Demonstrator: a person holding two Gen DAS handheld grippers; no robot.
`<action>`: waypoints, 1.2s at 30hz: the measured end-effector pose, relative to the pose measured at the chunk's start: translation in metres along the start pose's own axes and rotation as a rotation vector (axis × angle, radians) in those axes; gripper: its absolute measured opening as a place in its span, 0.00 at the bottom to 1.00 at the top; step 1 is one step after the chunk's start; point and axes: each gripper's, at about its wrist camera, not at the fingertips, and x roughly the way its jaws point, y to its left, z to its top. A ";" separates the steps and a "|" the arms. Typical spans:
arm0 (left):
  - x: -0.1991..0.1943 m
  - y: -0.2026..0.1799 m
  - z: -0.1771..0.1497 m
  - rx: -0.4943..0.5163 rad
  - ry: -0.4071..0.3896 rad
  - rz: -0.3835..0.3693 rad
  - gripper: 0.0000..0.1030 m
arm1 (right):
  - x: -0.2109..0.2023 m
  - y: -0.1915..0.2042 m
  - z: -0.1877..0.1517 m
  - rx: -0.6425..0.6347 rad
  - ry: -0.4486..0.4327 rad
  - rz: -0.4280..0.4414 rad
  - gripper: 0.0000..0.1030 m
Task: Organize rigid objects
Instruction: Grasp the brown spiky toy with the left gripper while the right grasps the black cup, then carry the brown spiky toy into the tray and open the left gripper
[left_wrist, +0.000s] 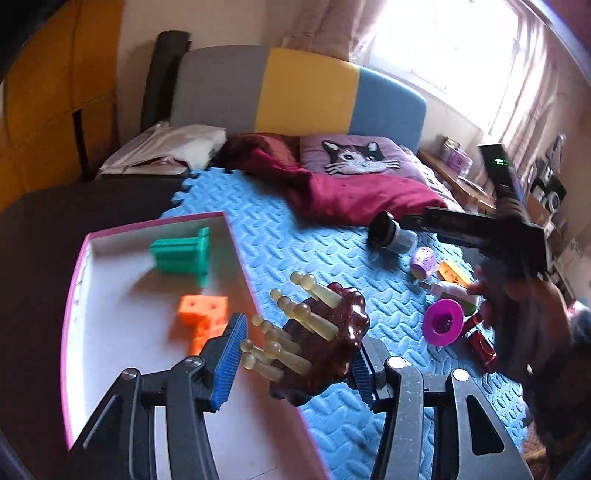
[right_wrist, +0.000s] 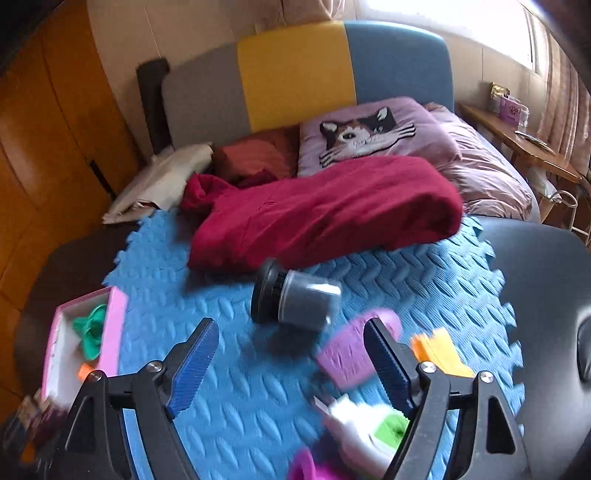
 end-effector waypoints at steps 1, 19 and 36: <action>-0.002 0.004 -0.001 -0.008 0.000 0.003 0.52 | 0.007 0.002 0.004 0.001 0.013 -0.009 0.80; -0.022 0.062 -0.023 -0.127 0.000 0.098 0.53 | 0.001 0.059 -0.040 -0.202 0.079 0.085 0.64; -0.061 0.080 -0.057 -0.130 -0.030 0.263 0.53 | -0.036 0.059 -0.137 -0.328 0.006 0.114 0.64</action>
